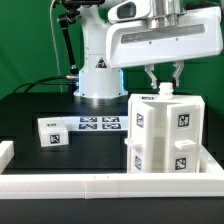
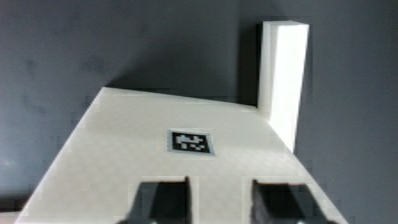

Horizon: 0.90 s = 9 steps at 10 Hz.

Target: Assemble cabinet

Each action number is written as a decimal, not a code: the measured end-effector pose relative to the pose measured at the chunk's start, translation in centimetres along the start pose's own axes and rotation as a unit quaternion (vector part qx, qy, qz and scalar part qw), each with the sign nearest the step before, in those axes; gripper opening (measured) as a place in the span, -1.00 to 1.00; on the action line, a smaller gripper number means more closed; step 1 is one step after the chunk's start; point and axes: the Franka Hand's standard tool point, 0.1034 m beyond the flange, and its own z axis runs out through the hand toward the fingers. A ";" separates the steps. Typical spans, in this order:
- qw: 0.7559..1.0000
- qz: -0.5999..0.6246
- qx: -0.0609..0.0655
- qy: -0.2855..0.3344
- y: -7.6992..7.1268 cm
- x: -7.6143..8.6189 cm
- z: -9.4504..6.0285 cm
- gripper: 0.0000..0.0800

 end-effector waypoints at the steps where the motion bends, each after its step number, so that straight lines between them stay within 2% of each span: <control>1: 1.000 0.000 0.000 0.000 0.0 0.0 0.0 -0.62; 3: 1.000 0.000 0.000 0.000 0.0 0.0 0.0 -0.64; 4: 1.000 0.000 0.000 0.000 0.0 0.0 0.0 -0.10; 5: 1.000 0.000 0.000 0.000 0.0 0.0 0.0 -0.10; 6: 1.000 -0.005 -0.001 0.000 0.2 -0.1 0.1 0.37; 7: 1.000 -0.021 -0.005 -0.001 1.9 -0.9 0.7 0.37; 8: 1.000 -0.025 -0.010 -0.006 3.9 -1.5 0.8 0.79; 9: 0.999 -0.028 -0.013 -0.008 5.7 -2.0 0.9 0.96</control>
Offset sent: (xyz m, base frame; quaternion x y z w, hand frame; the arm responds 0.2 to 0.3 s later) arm 0.0000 0.0000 0.0000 0.0000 0.0000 0.0000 1.0000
